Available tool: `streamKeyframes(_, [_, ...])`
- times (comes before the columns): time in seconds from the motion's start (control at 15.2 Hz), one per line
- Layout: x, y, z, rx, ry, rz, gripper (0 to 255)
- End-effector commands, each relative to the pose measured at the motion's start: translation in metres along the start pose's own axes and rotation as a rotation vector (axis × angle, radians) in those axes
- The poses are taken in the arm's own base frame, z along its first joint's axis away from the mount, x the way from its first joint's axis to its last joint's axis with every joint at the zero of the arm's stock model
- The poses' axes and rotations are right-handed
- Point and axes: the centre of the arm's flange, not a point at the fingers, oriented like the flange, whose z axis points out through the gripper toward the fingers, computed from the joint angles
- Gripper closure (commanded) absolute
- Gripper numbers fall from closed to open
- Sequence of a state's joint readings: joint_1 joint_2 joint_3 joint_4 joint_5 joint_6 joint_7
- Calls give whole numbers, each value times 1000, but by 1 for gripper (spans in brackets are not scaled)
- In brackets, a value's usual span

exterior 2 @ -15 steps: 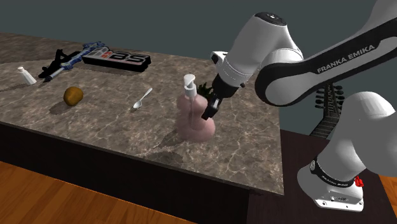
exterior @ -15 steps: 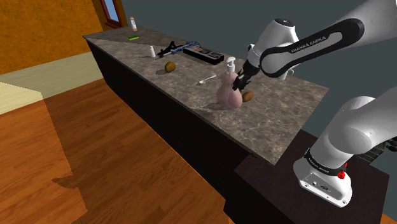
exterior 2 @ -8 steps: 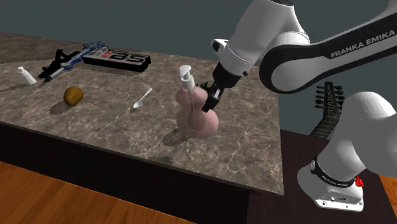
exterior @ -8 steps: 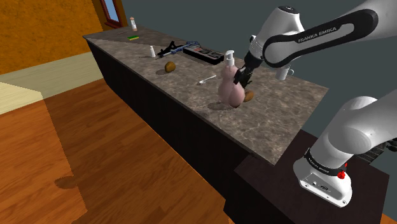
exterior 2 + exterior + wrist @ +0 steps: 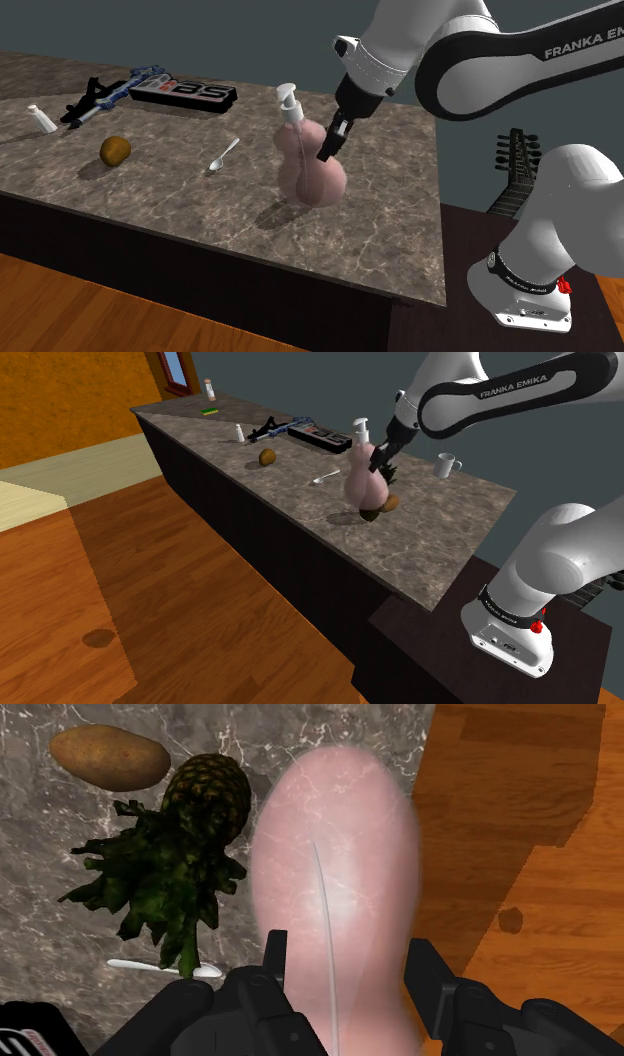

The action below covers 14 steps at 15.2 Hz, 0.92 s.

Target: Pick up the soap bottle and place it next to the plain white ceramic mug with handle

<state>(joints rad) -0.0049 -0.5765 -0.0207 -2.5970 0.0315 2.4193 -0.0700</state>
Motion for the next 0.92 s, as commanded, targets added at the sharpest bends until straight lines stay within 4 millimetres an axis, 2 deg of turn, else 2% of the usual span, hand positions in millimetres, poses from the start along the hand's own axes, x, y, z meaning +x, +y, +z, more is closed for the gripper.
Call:
streamKeyframes(0.0, [5, -1, -11, 0, 2, 0, 255])
streamKeyframes(0.86, [31, -1, -74, 0, 2, 0, 255])
